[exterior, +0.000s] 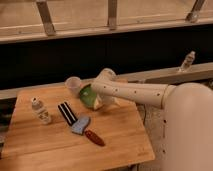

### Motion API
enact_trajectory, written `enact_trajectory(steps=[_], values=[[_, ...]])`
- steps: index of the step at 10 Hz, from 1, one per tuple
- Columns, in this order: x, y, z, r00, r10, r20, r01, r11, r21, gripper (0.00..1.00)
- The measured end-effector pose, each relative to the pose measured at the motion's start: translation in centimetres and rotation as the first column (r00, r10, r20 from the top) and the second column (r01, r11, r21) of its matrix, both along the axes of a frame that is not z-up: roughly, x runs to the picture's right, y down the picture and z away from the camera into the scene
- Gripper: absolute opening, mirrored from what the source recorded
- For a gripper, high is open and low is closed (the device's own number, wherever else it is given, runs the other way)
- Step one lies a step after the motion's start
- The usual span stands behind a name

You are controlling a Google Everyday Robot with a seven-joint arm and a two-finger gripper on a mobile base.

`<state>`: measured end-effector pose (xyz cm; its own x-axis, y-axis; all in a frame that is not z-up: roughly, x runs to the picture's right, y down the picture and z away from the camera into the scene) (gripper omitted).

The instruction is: Push the ceramic bowl across the table

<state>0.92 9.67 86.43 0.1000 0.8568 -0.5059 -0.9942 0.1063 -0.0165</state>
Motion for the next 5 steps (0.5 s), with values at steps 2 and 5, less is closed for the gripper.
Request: enact_trajectory(steps=[2, 5], values=[[2.6, -2.6, -1.5, 0.998, 0.055, -0.032, -0.053, 0.9970, 0.056, 0.80], [9.0, -5.0, -3.0, 0.982, 0.164, -0.091, -0.153, 0.9812, 0.118, 0.80]])
